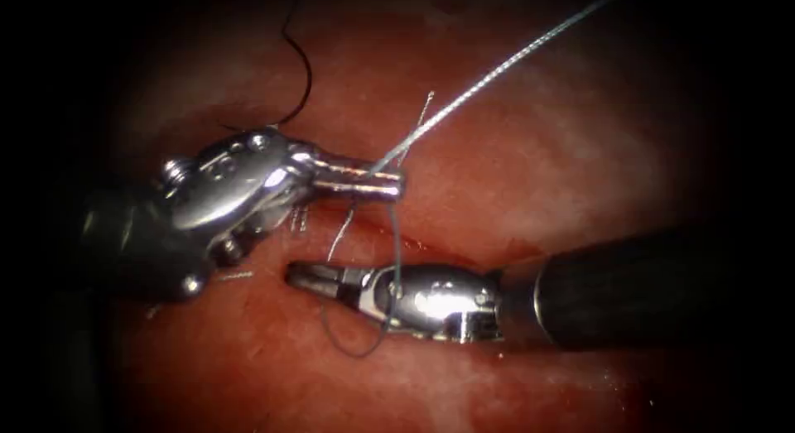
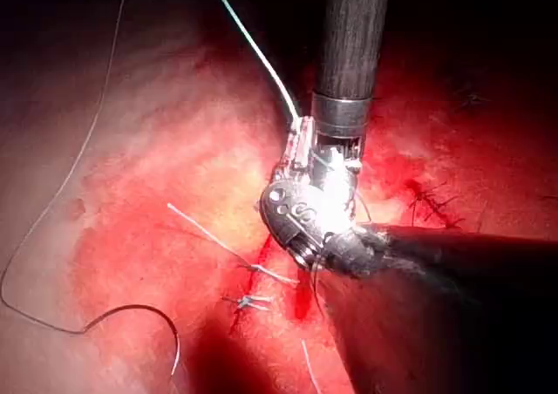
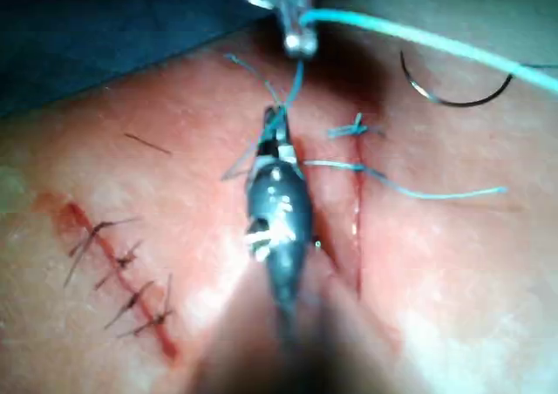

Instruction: Wound Closure

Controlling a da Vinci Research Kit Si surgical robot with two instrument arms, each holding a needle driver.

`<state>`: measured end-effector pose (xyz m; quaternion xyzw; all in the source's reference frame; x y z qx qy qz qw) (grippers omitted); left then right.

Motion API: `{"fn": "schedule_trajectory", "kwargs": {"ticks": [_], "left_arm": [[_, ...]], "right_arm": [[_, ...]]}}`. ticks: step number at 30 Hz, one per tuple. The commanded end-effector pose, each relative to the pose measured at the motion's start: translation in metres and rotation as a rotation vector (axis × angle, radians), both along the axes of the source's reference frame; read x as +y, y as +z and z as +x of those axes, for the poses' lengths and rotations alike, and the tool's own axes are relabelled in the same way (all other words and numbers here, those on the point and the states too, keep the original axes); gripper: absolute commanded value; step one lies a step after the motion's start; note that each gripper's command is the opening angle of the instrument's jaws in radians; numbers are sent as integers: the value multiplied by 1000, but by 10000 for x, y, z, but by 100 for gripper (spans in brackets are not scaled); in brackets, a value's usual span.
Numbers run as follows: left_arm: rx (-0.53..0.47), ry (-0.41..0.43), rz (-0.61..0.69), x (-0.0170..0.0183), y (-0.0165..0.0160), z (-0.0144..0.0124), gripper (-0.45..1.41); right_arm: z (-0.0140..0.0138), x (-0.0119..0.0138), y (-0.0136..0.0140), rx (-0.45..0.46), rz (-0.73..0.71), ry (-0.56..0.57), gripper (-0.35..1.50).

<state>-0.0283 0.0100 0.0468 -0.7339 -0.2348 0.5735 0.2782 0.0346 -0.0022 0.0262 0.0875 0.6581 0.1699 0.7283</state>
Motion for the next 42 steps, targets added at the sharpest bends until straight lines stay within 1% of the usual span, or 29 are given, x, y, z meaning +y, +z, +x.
{"fn": "schedule_trajectory", "kwargs": {"ticks": [1,5,12,18,22,26,31,35,37,42], "left_arm": [[4,1,-4,-10,10,-4,-45],[23,-10,-20,-4,36,1,-45],[58,-28,-46,3,84,9,-45],[87,-43,-69,1,116,17,-45],[105,-51,-91,-2,136,24,-45],[113,-53,-87,-5,151,30,-45],[116,-56,-86,-17,162,31,-45],[113,-58,-81,-32,168,35,-45],[109,-60,-79,-37,169,38,-45],[98,-65,-74,-48,170,48,-45]], "right_arm": [[6,-12,4,7,3,4,-16],[7,-11,4,26,-2,22,-5],[6,-10,3,77,-1,63,7],[-6,0,-4,155,46,113,9],[-13,2,-4,147,76,133,9],[-12,1,-2,150,132,156,7],[-13,7,-1,146,184,207,4],[-18,14,0,141,228,258,17],[-22,17,1,137,256,296,27],[-32,26,4,149,324,369,29]]}}
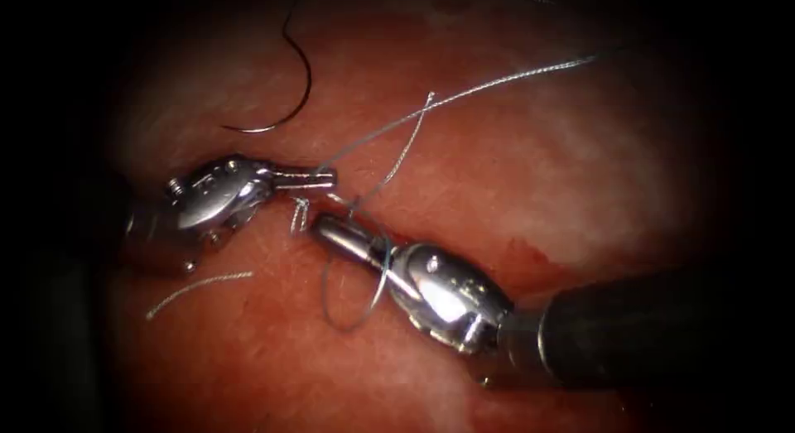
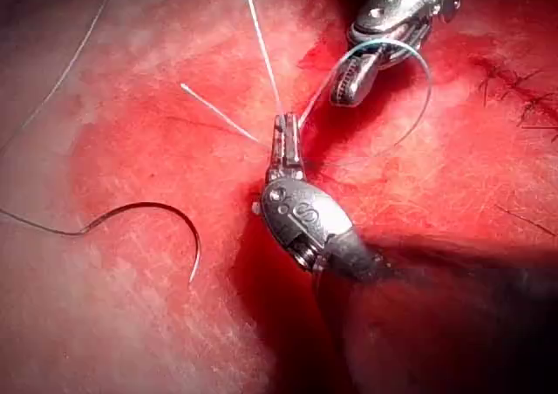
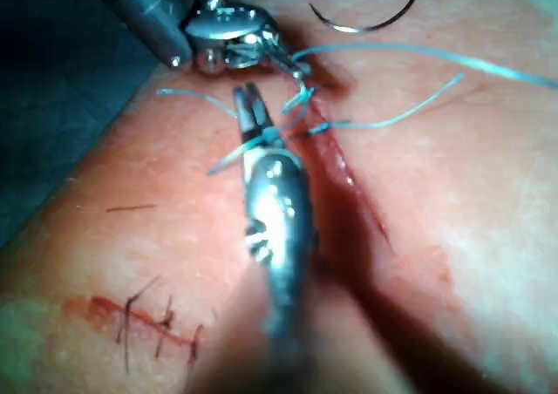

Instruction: Wound Closure

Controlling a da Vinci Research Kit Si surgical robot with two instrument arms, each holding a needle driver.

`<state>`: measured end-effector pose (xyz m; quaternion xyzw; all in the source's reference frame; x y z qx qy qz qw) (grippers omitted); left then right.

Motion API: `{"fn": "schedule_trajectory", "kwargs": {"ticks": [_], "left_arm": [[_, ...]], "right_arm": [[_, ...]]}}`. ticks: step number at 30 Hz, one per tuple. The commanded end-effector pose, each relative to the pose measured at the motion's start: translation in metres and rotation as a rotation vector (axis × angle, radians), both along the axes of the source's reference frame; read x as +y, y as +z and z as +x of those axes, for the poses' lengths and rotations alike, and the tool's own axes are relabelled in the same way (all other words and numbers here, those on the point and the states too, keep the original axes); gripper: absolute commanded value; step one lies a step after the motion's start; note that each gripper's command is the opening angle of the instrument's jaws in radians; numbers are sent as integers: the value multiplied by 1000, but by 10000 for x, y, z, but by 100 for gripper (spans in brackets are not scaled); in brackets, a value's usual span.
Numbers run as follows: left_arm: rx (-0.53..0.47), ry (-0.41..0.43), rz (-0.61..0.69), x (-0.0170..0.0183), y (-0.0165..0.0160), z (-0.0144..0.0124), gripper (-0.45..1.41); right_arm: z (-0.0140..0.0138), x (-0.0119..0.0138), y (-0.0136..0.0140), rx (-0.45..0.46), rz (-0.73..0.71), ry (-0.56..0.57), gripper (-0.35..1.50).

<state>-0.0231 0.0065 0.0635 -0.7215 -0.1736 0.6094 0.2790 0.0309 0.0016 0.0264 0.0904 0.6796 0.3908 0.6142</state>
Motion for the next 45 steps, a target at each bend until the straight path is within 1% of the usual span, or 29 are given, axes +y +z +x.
{"fn": "schedule_trajectory", "kwargs": {"ticks": [1,4,9,13,14,16,19,20,23,25,28,29,32,33,37,42,45], "left_arm": [[-3,0,4,-14,4,-4,-45],[-4,2,10,-21,6,-1,-45],[-3,4,18,-33,11,5,-45],[1,2,20,-40,12,9,-45],[0,0,20,-42,12,10,-45],[0,-1,21,-43,10,10,-45],[1,-4,24,-42,7,8,-45],[-1,-7,27,-39,5,7,-45],[-2,-14,33,-32,2,3,-45],[-5,-17,36,-28,-1,-2,-45],[-10,-16,36,-26,-3,-10,-45],[-12,-14,35,-26,-3,-12,-45],[-15,-14,36,-24,-4,-19,-45],[-18,-13,36,-22,-5,-23,-45],[-20,-13,37,-21,-6,-25,-45],[-21,-11,37,-21,-6,-23,-45],[-23,-13,37,-21,-6,-23,-45]], "right_arm": [[4,-11,3,4,22,17,27],[-4,-6,4,15,65,71,24],[-14,-1,8,9,122,120,21],[-19,3,12,-36,127,147,22],[-20,5,16,-67,138,158,31],[-20,7,22,-102,144,162,42],[-22,10,29,-140,148,183,56],[-25,11,36,-176,153,193,63],[-31,12,46,-210,183,221,68],[-37,15,56,-217,217,253,79],[-41,19,64,-225,254,275,81],[-42,20,67,-224,270,283,84],[-42,25,76,-203,320,310,84],[-42,29,83,-186,351,325,86],[-39,34,97,-152,392,350,86],[-35,33,125,-142,485,358,86],[-35,28,133,-139,515,359,86]]}}
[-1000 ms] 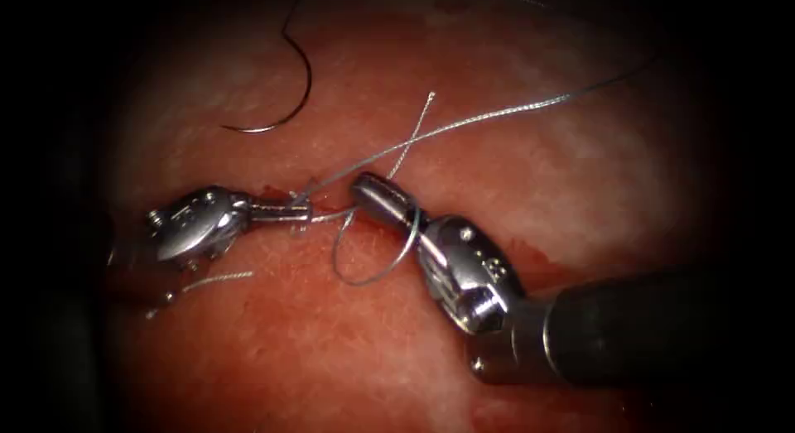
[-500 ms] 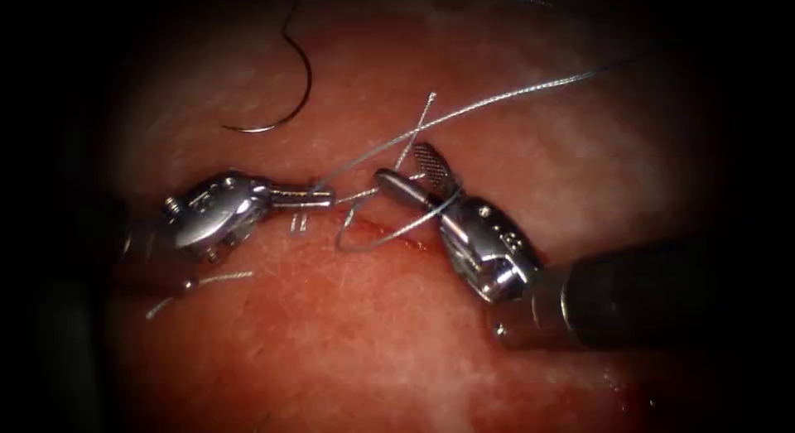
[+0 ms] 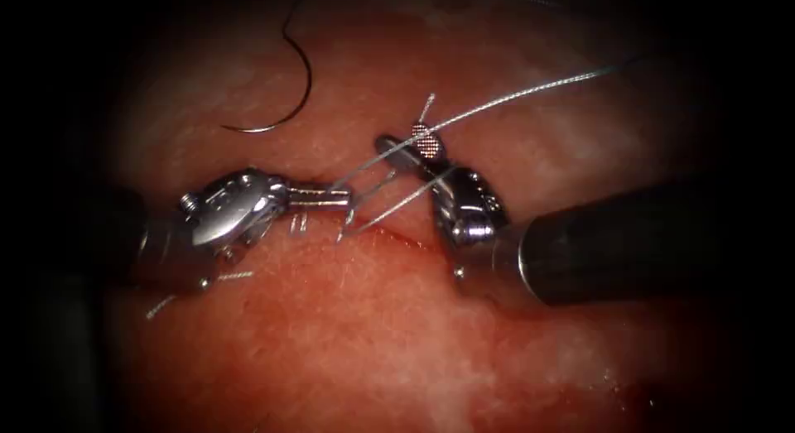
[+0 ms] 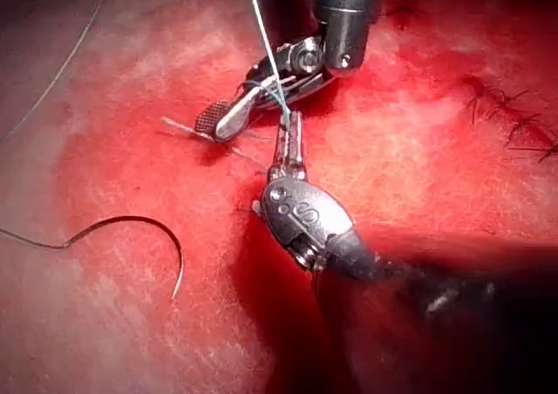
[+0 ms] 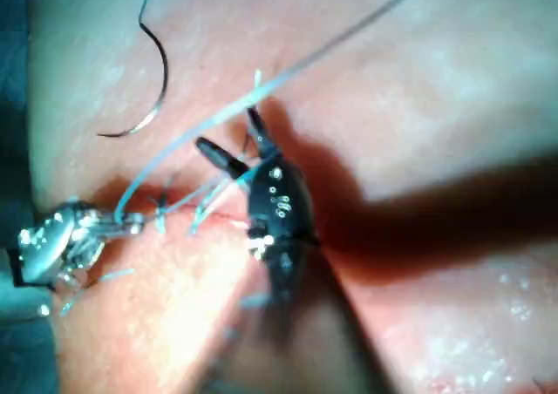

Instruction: Wound Closure

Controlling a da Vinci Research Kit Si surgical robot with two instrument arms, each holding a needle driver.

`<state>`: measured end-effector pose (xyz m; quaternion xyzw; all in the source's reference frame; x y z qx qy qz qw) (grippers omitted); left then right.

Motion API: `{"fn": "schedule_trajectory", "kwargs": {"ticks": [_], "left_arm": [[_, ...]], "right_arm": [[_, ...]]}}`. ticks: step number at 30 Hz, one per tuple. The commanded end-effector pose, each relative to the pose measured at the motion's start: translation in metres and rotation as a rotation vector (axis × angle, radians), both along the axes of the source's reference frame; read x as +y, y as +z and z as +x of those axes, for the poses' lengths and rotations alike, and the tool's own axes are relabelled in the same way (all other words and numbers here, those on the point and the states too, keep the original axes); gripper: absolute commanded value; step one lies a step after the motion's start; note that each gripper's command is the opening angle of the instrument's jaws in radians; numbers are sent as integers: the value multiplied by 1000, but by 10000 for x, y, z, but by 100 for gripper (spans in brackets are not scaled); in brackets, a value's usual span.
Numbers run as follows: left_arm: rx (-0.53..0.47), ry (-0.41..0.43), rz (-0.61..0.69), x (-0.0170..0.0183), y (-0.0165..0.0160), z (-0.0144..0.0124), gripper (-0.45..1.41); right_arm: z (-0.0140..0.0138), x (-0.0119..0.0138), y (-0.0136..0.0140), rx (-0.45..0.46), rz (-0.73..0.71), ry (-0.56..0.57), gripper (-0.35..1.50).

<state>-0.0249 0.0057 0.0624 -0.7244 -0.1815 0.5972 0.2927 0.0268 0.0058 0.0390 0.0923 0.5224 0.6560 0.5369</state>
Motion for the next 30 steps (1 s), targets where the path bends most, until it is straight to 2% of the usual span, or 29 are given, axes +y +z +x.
{"fn": "schedule_trajectory", "kwargs": {"ticks": [1,10,22,23,25,28,30], "left_arm": [[-2,1,5,-13,4,-5,-45],[0,3,5,-13,4,-5,-45],[0,8,5,-14,3,-2,-45],[-1,9,5,-15,3,0,-45],[-4,14,4,-15,3,4,-45],[1,10,8,-14,2,8,-45],[19,-8,18,-6,3,14,-45]], "right_arm": [[5,-15,9,3,24,-1,86],[6,-19,6,7,58,4,86],[21,-3,20,48,154,-28,83],[24,-4,22,46,154,-30,73],[23,-7,17,55,158,-41,-35],[20,-10,4,19,146,-26,-35],[21,-9,-15,-1,105,-31,-35]]}}
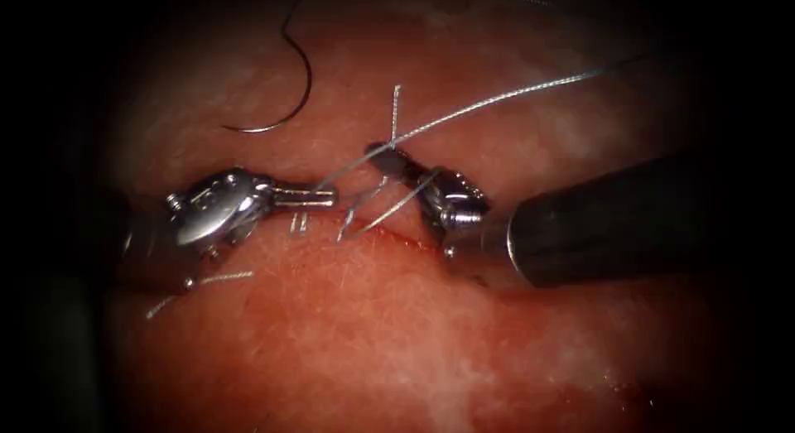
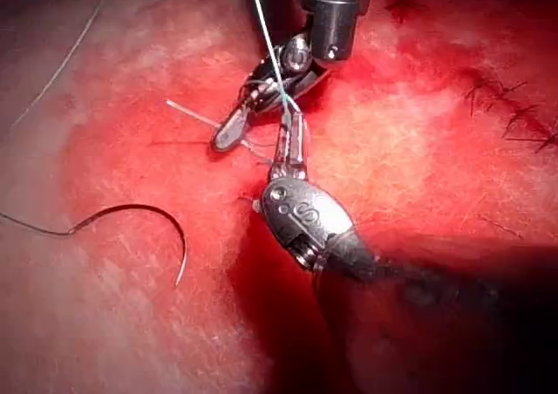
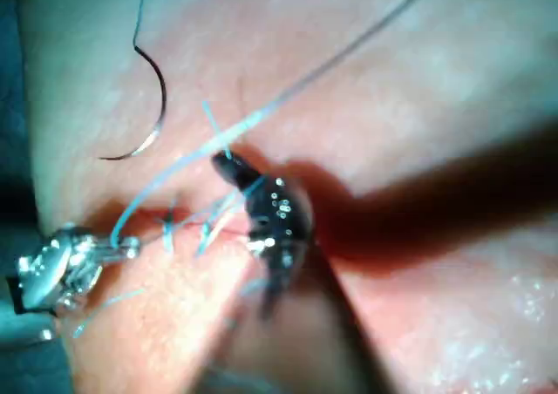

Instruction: Wound Closure

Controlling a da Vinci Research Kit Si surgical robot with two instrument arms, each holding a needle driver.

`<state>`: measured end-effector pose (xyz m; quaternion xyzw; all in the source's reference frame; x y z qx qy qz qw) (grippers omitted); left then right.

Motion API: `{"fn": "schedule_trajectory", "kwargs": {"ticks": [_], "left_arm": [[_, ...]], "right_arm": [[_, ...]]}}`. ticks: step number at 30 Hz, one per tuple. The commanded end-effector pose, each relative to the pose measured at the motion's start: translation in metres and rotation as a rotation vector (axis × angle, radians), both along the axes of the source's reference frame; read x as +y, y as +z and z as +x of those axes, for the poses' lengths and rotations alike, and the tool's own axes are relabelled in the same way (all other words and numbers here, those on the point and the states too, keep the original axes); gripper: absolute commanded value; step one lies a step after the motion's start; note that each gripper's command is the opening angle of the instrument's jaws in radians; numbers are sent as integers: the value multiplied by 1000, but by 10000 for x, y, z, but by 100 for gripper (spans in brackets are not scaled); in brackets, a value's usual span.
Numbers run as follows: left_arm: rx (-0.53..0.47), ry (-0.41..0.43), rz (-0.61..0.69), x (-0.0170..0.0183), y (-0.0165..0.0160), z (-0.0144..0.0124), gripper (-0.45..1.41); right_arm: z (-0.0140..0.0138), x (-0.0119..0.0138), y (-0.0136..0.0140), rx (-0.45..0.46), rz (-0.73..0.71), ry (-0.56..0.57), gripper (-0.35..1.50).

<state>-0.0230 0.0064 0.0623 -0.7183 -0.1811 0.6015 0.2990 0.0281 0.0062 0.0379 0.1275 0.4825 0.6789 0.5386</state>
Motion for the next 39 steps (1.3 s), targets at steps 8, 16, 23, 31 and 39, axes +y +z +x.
{"fn": "schedule_trajectory", "kwargs": {"ticks": [8,16,23,31,39], "left_arm": [[214,-106,-23,46,54,10,-45],[298,-154,-39,89,93,9,-45],[316,-213,-49,135,105,3,-45],[312,-281,-66,181,110,-4,-45],[304,-317,-90,244,104,-13,-45]], "right_arm": [[27,-27,-67,4,-94,-73,-35],[34,-54,-54,61,-90,-196,-35],[32,-68,-50,87,-90,-254,-35],[36,-86,-54,107,-150,-377,-35],[42,-105,-62,89,-285,-502,-35]]}}
